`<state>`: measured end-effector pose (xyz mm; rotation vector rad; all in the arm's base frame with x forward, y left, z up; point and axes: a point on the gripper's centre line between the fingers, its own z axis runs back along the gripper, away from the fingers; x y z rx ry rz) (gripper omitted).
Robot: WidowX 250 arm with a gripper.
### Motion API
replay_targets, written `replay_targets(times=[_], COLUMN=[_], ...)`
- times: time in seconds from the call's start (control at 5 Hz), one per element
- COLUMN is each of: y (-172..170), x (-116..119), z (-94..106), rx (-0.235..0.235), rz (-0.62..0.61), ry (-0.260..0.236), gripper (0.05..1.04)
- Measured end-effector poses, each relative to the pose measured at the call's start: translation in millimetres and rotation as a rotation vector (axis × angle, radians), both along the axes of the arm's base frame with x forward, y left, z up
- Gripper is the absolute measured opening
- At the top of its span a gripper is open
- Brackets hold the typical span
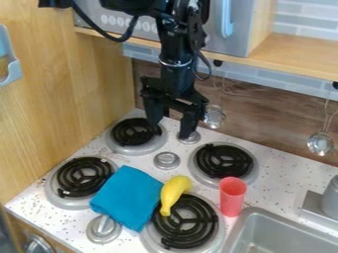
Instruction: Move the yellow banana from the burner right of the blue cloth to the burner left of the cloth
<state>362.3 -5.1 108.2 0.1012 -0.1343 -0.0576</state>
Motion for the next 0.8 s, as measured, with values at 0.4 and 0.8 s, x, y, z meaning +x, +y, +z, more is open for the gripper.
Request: replay_targets(times=[0.4,0.8], y=[0,1], x=[0,9], z=[-39.4,-75.1], rx=[0.009,0.016], rz=[0.015,0.026], ry=[0.080,0.069], gripper=[0.997,0.997])
